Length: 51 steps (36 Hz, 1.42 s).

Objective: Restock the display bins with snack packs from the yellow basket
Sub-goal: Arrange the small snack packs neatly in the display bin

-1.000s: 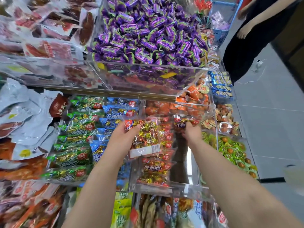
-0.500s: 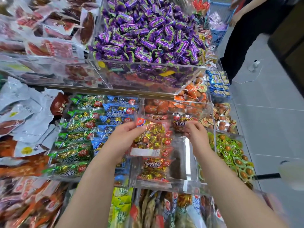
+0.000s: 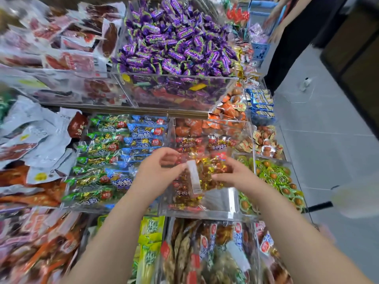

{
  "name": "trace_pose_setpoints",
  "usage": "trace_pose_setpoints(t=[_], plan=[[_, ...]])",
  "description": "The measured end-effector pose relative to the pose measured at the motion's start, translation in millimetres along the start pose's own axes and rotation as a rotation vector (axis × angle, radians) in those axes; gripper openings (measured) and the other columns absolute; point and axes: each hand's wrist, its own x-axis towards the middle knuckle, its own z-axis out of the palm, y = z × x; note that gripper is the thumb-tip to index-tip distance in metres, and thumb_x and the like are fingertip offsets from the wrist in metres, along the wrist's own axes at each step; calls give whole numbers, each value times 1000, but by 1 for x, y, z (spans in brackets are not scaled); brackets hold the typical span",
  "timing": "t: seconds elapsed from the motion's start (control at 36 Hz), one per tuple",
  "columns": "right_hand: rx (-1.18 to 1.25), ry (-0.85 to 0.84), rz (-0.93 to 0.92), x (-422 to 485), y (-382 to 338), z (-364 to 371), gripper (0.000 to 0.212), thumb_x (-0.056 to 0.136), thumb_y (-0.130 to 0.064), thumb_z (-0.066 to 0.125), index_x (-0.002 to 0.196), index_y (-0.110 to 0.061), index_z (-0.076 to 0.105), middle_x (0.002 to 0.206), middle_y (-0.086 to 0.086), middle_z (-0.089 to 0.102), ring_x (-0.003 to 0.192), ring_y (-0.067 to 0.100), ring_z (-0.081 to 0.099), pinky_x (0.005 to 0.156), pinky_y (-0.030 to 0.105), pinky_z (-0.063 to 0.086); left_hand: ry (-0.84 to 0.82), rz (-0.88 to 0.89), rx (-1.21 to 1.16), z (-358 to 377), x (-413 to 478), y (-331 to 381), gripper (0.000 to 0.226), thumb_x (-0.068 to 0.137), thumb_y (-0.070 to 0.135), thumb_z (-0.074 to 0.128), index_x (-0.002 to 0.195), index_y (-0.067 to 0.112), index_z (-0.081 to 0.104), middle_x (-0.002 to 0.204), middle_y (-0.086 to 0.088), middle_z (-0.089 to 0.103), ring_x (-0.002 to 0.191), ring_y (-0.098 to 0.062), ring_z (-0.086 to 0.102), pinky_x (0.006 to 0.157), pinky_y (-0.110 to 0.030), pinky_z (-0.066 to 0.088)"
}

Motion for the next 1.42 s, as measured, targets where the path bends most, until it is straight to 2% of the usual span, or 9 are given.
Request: trace_pose_setpoints(t=[0.22, 0.36, 0.44, 0.58, 0.75, 0.94, 1.08, 1.19, 1.42], plan=[[250, 131, 233, -9, -10, 16, 74, 80, -27, 73, 143, -21, 33, 129, 9, 57, 112, 27, 59, 93, 47, 51, -319, 302, 440, 4, -22, 2, 90, 64, 50, 83, 143, 40, 39, 140, 33, 30, 126, 23, 19, 104, -4, 14], [528, 26, 342, -20, -24, 9, 16, 88, -11, 62, 101, -4, 57, 92, 12, 66, 73, 20, 70, 55, 27, 57, -166, 341, 572, 20, -24, -2, 46, 86, 30, 70, 131, 30, 58, 133, 15, 53, 120, -4, 50, 97, -15, 34], [636, -46, 303, -32, -30, 4, 29, 91, -34, 56, 103, -8, 60, 93, 15, 67, 77, 25, 70, 63, 31, 57, -143, 308, 475, 21, -22, -4, 28, 91, 29, 64, 118, 27, 65, 108, 14, 65, 92, 1, 58, 79, -16, 44], [-34, 171, 92, -38, -20, 4, 62, 88, -59, 40, 144, -38, 21, 149, -5, 33, 122, 11, 40, 101, 35, 31, -211, 49, 209, 19, -15, -5, 13, 93, 33, 60, 102, 25, 64, 89, 4, 72, 79, -13, 70, 78, -38, 58], [-445, 152, -52, -33, 0, -2, 33, 66, -36, 82, 90, -38, 60, 82, -22, 66, 74, -7, 58, 60, 10, 44, -365, -115, 199, 22, -20, -10, 38, 91, 36, 64, 126, 25, 56, 110, 10, 64, 92, -7, 65, 82, -25, 52], [-589, 220, -44, -17, 16, -1, 28, 73, -31, 79, 97, -28, 64, 88, -13, 65, 79, 7, 61, 71, 26, 51, -496, -215, 756, 51, -37, -34, 61, 96, 19, 51, 144, 11, 15, 81, -3, 57, 66, -14, 56, 51, -27, 42], [-790, 16, -99, 3, 32, 29, 13, 82, -23, 71, 94, -29, 66, 92, -16, 62, 81, 10, 57, 66, 22, 42, -554, -202, 939, 61, -22, -38, 31, 95, 9, 45, 121, 10, 62, 117, -8, 64, 103, -24, 61, 89, -33, 51], [-818, -5, -130, 21, 39, 47, 35, 86, -22, 66, 120, -23, 63, 128, 1, 60, 118, 21, 55, 93, 31, 46, -632, -235, 995, 63, -15, -40, 26, 96, 10, 43, 106, 6, 67, 96, -7, 62, 87, -22, 58, 79, -31, 49], [-943, -124, -86, 42, 49, 67, 32, 86, -12, 60, 117, -19, 63, 107, 3, 66, 97, 25, 60, 76, 26, 42, -522, -253, 922, 57, -17, -43, 22, 86, 10, 47, 64, 15, 46, 70, 0, 47, 61, -11, 45, 47, -23, 30]])
